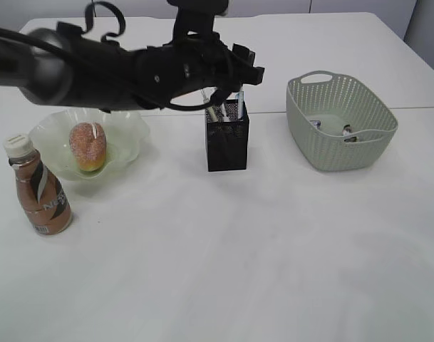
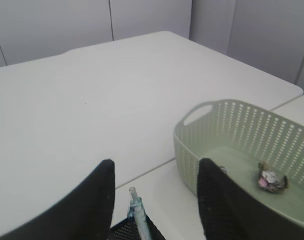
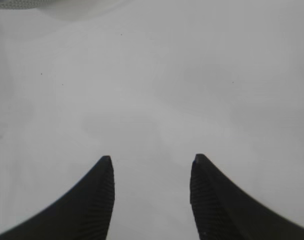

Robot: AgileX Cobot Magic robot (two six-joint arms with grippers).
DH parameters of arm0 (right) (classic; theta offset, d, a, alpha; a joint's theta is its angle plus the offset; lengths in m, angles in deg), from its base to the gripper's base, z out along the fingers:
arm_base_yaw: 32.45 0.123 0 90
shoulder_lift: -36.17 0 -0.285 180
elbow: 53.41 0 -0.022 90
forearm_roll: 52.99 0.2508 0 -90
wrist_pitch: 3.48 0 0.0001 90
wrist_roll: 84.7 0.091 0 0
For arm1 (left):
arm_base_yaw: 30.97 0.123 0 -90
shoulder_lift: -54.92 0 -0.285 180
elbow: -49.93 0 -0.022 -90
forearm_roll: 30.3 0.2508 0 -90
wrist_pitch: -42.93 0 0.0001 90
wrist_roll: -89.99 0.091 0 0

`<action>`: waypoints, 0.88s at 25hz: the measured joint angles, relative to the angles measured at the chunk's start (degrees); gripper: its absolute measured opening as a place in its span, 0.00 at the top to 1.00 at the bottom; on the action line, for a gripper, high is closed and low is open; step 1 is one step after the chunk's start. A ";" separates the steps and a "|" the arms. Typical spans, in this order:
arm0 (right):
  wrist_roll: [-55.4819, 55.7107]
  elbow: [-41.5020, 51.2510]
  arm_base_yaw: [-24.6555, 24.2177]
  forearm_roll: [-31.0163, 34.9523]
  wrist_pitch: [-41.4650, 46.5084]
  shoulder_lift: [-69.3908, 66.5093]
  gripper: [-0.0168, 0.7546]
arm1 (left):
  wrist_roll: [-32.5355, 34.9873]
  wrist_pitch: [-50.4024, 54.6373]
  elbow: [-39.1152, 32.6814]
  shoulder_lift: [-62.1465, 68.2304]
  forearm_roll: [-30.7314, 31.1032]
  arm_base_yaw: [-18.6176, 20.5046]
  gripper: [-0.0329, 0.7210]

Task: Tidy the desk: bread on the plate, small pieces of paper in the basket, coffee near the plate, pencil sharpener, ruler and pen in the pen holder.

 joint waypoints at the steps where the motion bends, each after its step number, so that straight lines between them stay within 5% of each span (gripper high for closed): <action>1: 0.00 0.00 0.00 0.00 0.00 0.00 0.47 | 0.24 3.47 0.00 -1.30 0.00 0.32 0.45; 9: 0.00 0.00 0.00 0.00 0.00 0.00 0.47 | 0.52 29.64 0.00 -13.97 2.79 4.23 0.55; 16: -2.71 0.00 0.00 -3.01 -2.71 0.00 0.47 | -1.24 53.44 0.00 -25.37 20.84 8.93 0.47; 22: -3.32 0.00 0.00 -5.19 -8.31 0.00 0.47 | -18.51 79.82 0.00 -31.84 32.45 14.03 0.45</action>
